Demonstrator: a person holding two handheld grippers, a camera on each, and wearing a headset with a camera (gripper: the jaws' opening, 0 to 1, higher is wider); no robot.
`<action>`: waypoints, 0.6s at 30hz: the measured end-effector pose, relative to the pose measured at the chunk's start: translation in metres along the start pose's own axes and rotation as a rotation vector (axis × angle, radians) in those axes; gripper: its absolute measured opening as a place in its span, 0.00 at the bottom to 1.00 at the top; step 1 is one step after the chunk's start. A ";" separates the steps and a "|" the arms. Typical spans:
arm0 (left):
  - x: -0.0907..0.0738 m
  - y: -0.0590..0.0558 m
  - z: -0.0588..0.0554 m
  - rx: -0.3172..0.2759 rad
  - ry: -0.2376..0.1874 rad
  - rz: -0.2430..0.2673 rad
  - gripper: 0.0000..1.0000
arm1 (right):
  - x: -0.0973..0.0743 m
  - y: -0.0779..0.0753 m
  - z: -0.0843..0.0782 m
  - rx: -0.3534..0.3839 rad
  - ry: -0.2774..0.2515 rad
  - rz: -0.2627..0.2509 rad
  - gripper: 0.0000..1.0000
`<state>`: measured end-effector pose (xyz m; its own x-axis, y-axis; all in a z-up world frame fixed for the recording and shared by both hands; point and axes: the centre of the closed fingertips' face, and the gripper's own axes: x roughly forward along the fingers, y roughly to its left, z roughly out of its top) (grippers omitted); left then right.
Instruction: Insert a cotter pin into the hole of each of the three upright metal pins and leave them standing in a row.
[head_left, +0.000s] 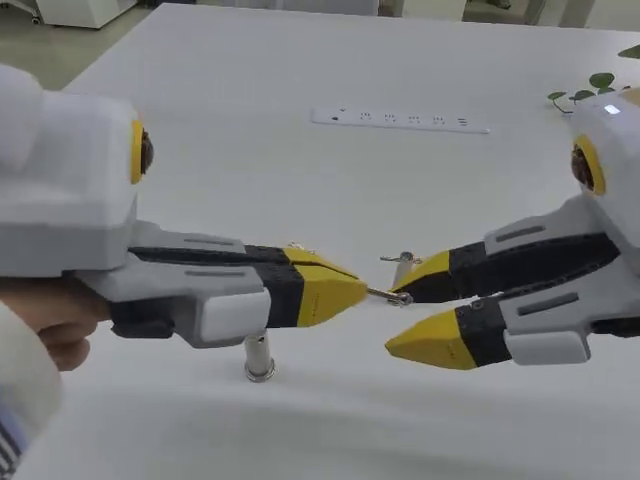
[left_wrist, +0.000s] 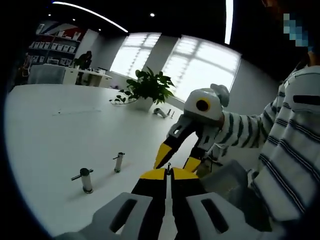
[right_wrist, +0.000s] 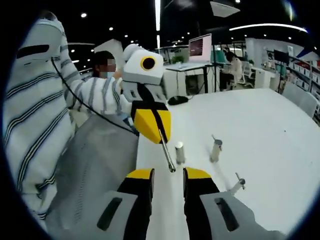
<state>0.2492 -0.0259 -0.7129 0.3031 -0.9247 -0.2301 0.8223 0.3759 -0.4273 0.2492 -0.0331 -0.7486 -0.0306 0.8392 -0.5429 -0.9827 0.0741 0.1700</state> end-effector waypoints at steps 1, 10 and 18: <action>0.000 -0.001 0.000 -0.005 -0.004 -0.006 0.00 | 0.000 0.001 0.000 0.007 0.001 0.005 0.19; 0.000 -0.006 0.002 0.015 -0.005 -0.032 0.00 | -0.005 0.005 0.009 0.029 -0.030 0.037 0.10; -0.002 -0.009 -0.001 0.022 0.008 -0.040 0.00 | -0.007 0.008 0.011 0.025 -0.026 0.037 0.06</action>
<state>0.2410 -0.0274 -0.7100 0.2661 -0.9385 -0.2202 0.8441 0.3372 -0.4170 0.2433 -0.0328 -0.7343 -0.0619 0.8553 -0.5145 -0.9760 0.0559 0.2103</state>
